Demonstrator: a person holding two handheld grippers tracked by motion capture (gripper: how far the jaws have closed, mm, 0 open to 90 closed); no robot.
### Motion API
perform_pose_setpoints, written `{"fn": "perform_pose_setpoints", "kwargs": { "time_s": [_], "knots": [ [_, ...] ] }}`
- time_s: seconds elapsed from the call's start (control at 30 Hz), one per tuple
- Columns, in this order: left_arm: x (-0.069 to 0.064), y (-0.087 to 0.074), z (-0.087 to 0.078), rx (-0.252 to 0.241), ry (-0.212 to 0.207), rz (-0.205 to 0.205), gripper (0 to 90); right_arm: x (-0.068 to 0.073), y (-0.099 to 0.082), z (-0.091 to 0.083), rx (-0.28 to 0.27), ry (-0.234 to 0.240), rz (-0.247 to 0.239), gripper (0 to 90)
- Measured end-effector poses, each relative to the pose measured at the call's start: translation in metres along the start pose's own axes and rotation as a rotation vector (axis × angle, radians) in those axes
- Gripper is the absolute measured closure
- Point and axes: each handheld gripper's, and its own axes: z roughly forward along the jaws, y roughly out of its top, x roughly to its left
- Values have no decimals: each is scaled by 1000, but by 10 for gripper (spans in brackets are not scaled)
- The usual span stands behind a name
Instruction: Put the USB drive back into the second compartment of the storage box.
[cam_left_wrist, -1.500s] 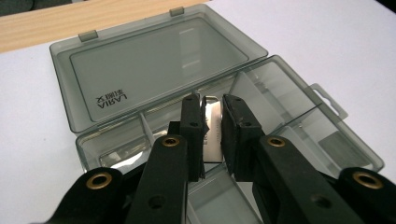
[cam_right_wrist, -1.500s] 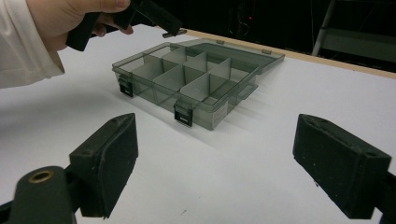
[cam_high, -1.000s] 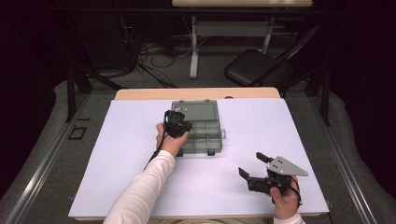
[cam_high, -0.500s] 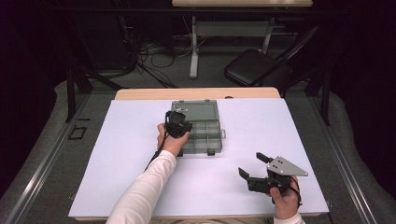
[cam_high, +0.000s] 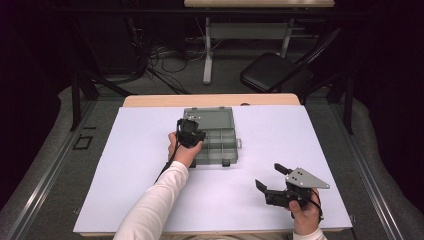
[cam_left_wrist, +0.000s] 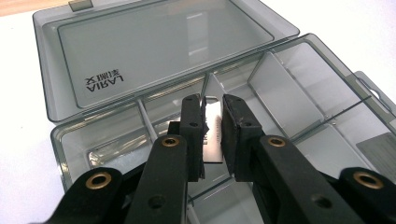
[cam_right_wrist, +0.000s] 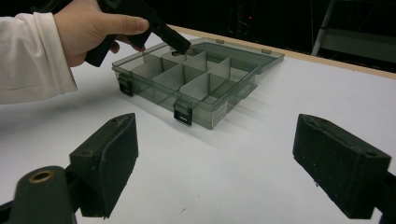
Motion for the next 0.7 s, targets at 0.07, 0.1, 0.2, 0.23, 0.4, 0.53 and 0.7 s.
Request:
{"fn": "perform_pose_setpoints", "kwargs": {
  "time_s": [0.07,0.1,0.2,0.23,0.4,0.53,0.7],
  "knots": [
    [0,0,0,-9,4,0,777,0,0,0,0,0,-1,139],
    [-1,0,-1,-11,3,-1,771,0,0,0,0,1,-2,139],
    [-1,0,-2,-13,-9,-1,727,0,0,0,0,1,0,139],
    [-1,0,-3,-14,-8,3,719,0,0,0,0,2,0,139],
    [-1,1,-6,-25,-1,12,604,0,0,0,0,2,0,139],
    [0,2,-12,-45,-22,32,552,0,0,0,1,2,0,139],
    [2,3,-20,-68,-64,35,496,0,0,0,-1,2,1,139]
  ]
}}
